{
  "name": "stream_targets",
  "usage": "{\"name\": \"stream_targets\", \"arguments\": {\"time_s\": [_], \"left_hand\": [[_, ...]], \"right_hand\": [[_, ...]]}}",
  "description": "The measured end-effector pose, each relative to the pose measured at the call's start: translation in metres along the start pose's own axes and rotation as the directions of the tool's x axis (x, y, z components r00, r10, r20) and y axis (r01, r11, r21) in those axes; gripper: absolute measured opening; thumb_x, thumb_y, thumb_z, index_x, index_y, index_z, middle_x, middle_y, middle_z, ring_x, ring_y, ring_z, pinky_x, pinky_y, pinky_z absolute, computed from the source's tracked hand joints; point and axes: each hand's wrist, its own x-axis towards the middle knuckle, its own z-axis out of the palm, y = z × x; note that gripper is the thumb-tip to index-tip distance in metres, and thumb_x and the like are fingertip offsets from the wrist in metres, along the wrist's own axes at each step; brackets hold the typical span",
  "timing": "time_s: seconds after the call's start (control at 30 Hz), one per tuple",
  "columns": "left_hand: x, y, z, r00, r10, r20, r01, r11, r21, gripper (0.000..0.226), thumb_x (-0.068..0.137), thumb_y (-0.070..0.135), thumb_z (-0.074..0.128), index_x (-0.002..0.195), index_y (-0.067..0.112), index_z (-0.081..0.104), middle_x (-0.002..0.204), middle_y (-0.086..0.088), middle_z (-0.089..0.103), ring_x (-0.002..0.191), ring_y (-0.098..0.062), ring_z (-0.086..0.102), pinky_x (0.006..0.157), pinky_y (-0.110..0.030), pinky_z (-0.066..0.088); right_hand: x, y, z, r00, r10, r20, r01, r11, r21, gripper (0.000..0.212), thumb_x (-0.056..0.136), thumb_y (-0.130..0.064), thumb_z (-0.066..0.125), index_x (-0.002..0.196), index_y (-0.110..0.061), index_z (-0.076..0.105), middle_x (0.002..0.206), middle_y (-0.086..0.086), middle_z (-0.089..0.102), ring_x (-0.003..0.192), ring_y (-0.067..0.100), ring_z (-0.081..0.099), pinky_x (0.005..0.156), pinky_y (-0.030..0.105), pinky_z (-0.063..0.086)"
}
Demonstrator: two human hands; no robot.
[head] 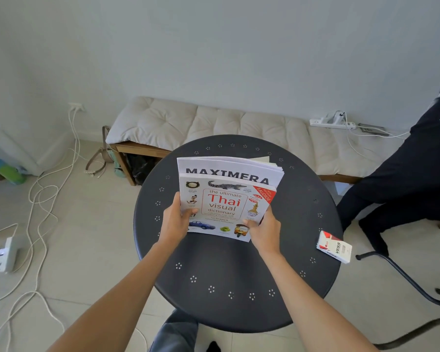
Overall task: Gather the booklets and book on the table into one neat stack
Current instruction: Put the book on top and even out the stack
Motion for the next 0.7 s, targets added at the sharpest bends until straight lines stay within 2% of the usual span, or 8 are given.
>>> {"name": "stream_targets", "arguments": {"time_s": [0.23, 0.33, 0.5, 0.7], "left_hand": [[-0.007, -0.005, 0.006, 0.999, -0.002, -0.036, 0.001, 1.000, -0.016, 0.038, 0.094, 0.002, 0.051, 0.129, 0.014, 0.041, 0.130, -0.007, 0.061, 0.117, -0.031, 0.060, 0.090, -0.044, 0.054], [-0.007, -0.006, 0.008, 1.000, -0.018, -0.024, 0.017, 1.000, -0.017, 0.038, 0.094, 0.003, 0.052, 0.128, 0.013, 0.038, 0.132, -0.009, 0.060, 0.119, -0.031, 0.058, 0.091, -0.048, 0.053], [-0.004, -0.010, 0.013, 0.999, -0.038, 0.024, 0.038, 0.999, 0.007, 0.037, 0.094, 0.006, 0.053, 0.126, 0.010, 0.036, 0.134, -0.008, 0.057, 0.124, -0.029, 0.054, 0.092, -0.044, 0.053], [0.000, -0.018, 0.017, 0.996, -0.067, 0.061, 0.062, 0.995, 0.076, 0.039, 0.095, -0.002, 0.046, 0.129, 0.012, 0.034, 0.138, -0.007, 0.052, 0.129, -0.029, 0.048, 0.097, -0.047, 0.049]], "right_hand": [[0.000, 0.007, 0.000, 1.000, -0.001, 0.008, 0.001, 1.000, -0.029, 0.047, 0.084, -0.003, 0.068, 0.127, -0.013, 0.053, 0.128, 0.006, 0.064, 0.121, 0.024, 0.059, 0.095, 0.043, 0.050], [0.001, 0.010, 0.000, 0.999, 0.010, 0.032, -0.009, 0.999, -0.041, 0.046, 0.084, -0.006, 0.069, 0.127, -0.014, 0.054, 0.127, 0.006, 0.064, 0.120, 0.024, 0.059, 0.095, 0.043, 0.050], [0.000, 0.019, 0.004, 0.996, 0.039, 0.079, -0.031, 0.995, -0.094, 0.050, 0.081, -0.013, 0.074, 0.127, -0.018, 0.054, 0.127, 0.003, 0.064, 0.121, 0.024, 0.059, 0.100, 0.047, 0.048], [-0.001, 0.033, 0.009, 0.990, 0.072, 0.125, -0.051, 0.985, -0.163, 0.044, 0.091, -0.007, 0.058, 0.133, -0.017, 0.047, 0.133, 0.003, 0.059, 0.126, 0.024, 0.053, 0.101, 0.042, 0.046]]}}
